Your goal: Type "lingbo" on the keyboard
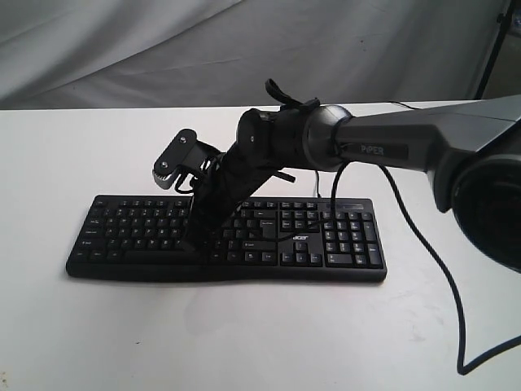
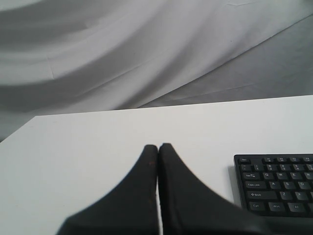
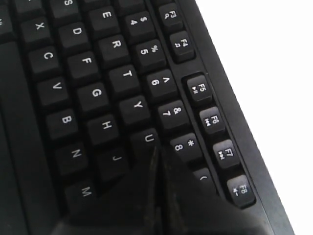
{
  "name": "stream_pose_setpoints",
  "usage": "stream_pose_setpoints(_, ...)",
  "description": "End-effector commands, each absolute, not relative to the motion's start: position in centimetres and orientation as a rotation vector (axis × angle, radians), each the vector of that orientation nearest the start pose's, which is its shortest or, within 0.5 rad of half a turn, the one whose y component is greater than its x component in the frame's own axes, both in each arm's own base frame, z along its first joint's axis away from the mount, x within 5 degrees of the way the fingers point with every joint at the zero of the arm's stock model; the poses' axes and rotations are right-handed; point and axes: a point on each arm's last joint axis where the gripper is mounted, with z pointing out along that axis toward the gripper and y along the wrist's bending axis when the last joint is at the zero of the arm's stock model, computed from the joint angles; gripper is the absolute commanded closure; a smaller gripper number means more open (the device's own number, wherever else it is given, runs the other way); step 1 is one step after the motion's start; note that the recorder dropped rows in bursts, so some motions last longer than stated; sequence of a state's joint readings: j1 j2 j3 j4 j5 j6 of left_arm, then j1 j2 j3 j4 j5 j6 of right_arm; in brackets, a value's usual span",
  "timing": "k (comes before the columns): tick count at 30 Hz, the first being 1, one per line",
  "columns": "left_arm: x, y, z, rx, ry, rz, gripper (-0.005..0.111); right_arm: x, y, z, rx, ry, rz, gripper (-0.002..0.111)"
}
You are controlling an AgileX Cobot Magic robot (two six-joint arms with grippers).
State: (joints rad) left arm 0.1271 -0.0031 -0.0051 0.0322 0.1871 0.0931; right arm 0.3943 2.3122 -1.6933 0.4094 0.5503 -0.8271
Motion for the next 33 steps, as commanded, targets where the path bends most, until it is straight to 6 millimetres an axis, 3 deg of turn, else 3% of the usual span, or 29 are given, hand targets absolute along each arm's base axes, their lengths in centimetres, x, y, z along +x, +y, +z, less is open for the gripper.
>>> stream_pose_setpoints(1,5.6,0.7,19.7,-0.006,1.668,0.190,0.106,44.6,20.7,13.1,-1.175,2.304,0.238,0.108)
stream_pose_setpoints(4,5.6,0.7,19.7,-0.006,1.668,0.190,0.106,44.4,20.6,14.5,-1.177,2.289,0.243,0.108)
stream_pose_setpoints(11,5.6,0.7,19.7,-0.006,1.668,0.190,0.106,43.2,21.6,15.6,-1.234,2.297,0.284,0.108)
stream_pose_setpoints(18,5.6,0.7,19.7,-0.006,1.668,0.190,0.106,42.1,23.7,15.3,-1.279,2.279,0.314,0.108)
stream_pose_setpoints(24,5.6,0.7,19.7,-0.006,1.668,0.190,0.106,42.5,23.9,15.4,-1.233,2.247,0.300,0.108)
stream_pose_setpoints(33,5.6,0.7,19.7,-0.006,1.668,0.190,0.106,42.5,23.8,13.2,-1.235,2.277,0.307,0.108)
